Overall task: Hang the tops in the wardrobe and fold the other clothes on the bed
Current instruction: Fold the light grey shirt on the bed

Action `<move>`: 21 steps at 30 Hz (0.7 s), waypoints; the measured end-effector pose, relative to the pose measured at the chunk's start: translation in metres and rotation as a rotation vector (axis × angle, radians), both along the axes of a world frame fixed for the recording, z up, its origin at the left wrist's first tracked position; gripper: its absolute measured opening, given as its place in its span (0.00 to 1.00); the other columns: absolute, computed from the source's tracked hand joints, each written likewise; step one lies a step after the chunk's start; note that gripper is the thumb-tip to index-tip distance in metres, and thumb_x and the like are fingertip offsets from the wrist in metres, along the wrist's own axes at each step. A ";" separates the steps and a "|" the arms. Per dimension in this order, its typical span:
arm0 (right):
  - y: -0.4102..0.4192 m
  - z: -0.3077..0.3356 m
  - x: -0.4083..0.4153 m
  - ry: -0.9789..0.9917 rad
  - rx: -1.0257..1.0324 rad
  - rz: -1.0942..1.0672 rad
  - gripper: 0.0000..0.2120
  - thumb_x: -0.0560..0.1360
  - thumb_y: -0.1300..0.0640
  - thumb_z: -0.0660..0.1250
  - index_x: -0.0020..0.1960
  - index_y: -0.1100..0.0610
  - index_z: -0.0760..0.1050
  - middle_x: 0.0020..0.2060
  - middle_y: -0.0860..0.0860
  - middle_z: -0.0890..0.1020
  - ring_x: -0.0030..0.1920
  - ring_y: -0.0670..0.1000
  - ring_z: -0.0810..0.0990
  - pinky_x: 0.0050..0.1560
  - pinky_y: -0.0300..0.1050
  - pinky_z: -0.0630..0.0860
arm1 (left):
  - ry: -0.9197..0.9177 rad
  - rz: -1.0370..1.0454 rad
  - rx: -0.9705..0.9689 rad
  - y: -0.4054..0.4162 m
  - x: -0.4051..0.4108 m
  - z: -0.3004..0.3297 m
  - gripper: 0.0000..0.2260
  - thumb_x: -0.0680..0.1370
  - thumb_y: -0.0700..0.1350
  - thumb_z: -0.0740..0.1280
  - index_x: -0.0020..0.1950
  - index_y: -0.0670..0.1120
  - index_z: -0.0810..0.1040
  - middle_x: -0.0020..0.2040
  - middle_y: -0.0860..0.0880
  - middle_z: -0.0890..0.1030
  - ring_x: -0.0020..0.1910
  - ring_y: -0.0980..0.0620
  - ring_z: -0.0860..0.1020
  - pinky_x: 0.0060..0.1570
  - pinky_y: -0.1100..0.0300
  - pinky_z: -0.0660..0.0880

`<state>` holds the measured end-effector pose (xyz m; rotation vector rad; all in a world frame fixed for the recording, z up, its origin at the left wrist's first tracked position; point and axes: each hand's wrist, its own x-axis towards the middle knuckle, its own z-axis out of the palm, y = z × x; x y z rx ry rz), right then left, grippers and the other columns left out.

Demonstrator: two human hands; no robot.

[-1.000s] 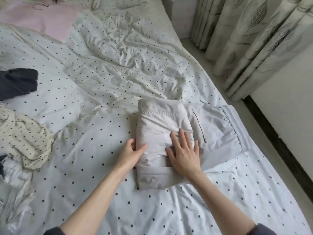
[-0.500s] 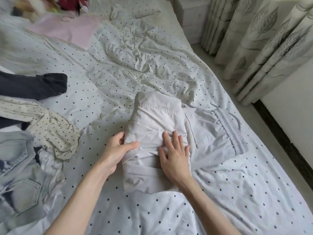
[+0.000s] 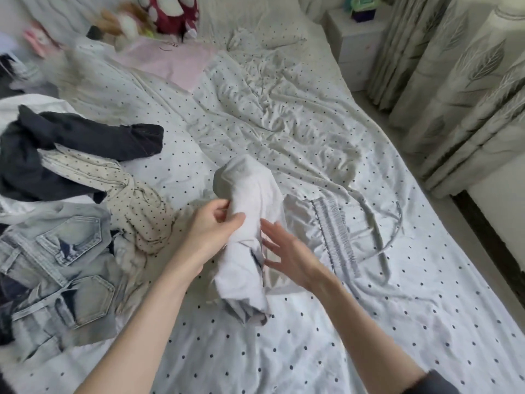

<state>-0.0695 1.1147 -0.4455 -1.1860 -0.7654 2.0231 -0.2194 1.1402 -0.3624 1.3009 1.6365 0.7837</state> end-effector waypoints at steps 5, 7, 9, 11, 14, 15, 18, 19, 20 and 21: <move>-0.001 0.007 0.092 -0.282 0.014 -0.350 0.22 0.82 0.44 0.46 0.66 0.53 0.71 0.66 0.50 0.74 0.63 0.52 0.74 0.62 0.50 0.71 | 0.156 -0.674 0.009 -0.006 0.073 -0.038 0.19 0.81 0.49 0.59 0.72 0.53 0.67 0.72 0.59 0.66 0.67 0.60 0.67 0.66 0.65 0.64; -0.009 0.005 0.117 -0.464 0.054 -0.425 0.21 0.82 0.45 0.51 0.67 0.54 0.70 0.66 0.50 0.74 0.62 0.50 0.74 0.62 0.48 0.71 | 0.353 -0.777 0.055 -0.009 0.088 -0.066 0.19 0.82 0.47 0.55 0.74 0.51 0.63 0.76 0.56 0.59 0.75 0.54 0.52 0.73 0.55 0.51; -0.014 -0.004 0.116 -0.705 0.157 -0.375 0.19 0.81 0.50 0.55 0.69 0.55 0.70 0.69 0.51 0.71 0.67 0.49 0.70 0.68 0.49 0.67 | 0.602 -0.818 0.101 -0.006 0.087 -0.092 0.20 0.82 0.45 0.54 0.75 0.51 0.61 0.78 0.54 0.53 0.76 0.51 0.43 0.74 0.46 0.43; -0.018 -0.017 0.095 -0.946 0.334 -0.254 0.18 0.81 0.54 0.57 0.70 0.56 0.69 0.72 0.52 0.66 0.73 0.49 0.62 0.72 0.49 0.59 | 0.742 -0.779 0.219 -0.001 0.080 -0.108 0.20 0.81 0.43 0.55 0.74 0.51 0.62 0.78 0.51 0.52 0.77 0.50 0.43 0.73 0.45 0.45; -0.016 -0.042 0.062 -1.254 0.564 -0.123 0.19 0.81 0.54 0.57 0.71 0.53 0.67 0.74 0.52 0.62 0.75 0.52 0.55 0.74 0.54 0.49 | 0.712 -0.566 0.451 0.014 0.075 -0.117 0.20 0.77 0.36 0.58 0.70 0.45 0.69 0.75 0.44 0.61 0.76 0.41 0.53 0.69 0.37 0.55; -0.015 -0.052 0.055 -1.344 0.564 -0.079 0.20 0.81 0.52 0.55 0.73 0.51 0.64 0.75 0.51 0.60 0.76 0.51 0.53 0.74 0.55 0.45 | 0.711 -0.517 0.485 0.021 0.074 -0.119 0.21 0.76 0.37 0.58 0.70 0.44 0.70 0.74 0.43 0.63 0.75 0.39 0.56 0.68 0.35 0.54; -0.024 -0.086 0.044 -1.487 0.433 0.023 0.24 0.80 0.45 0.50 0.76 0.46 0.55 0.77 0.48 0.52 0.76 0.49 0.47 0.73 0.57 0.42 | 0.733 -0.519 0.440 0.039 0.071 -0.134 0.23 0.76 0.46 0.58 0.72 0.48 0.68 0.76 0.45 0.60 0.75 0.40 0.53 0.69 0.34 0.51; -0.032 -0.094 0.040 -1.508 0.396 0.029 0.25 0.80 0.44 0.50 0.76 0.47 0.56 0.76 0.49 0.54 0.76 0.50 0.49 0.73 0.59 0.47 | 0.764 -0.569 0.444 0.040 0.071 -0.142 0.24 0.76 0.50 0.59 0.72 0.49 0.67 0.76 0.45 0.59 0.75 0.40 0.53 0.69 0.34 0.51; -0.042 -0.100 0.038 -1.523 0.377 0.018 0.26 0.79 0.43 0.51 0.74 0.50 0.60 0.75 0.51 0.58 0.76 0.52 0.54 0.72 0.61 0.53 | 0.816 -0.628 0.456 0.038 0.073 -0.151 0.25 0.76 0.53 0.58 0.73 0.49 0.66 0.76 0.44 0.59 0.75 0.39 0.54 0.68 0.33 0.51; -0.051 -0.104 0.035 -1.548 0.387 0.004 0.26 0.77 0.44 0.52 0.73 0.52 0.65 0.74 0.53 0.62 0.74 0.55 0.60 0.70 0.62 0.58 | 0.887 -0.683 0.472 0.036 0.075 -0.157 0.26 0.76 0.56 0.57 0.73 0.50 0.66 0.76 0.44 0.60 0.75 0.38 0.55 0.68 0.32 0.52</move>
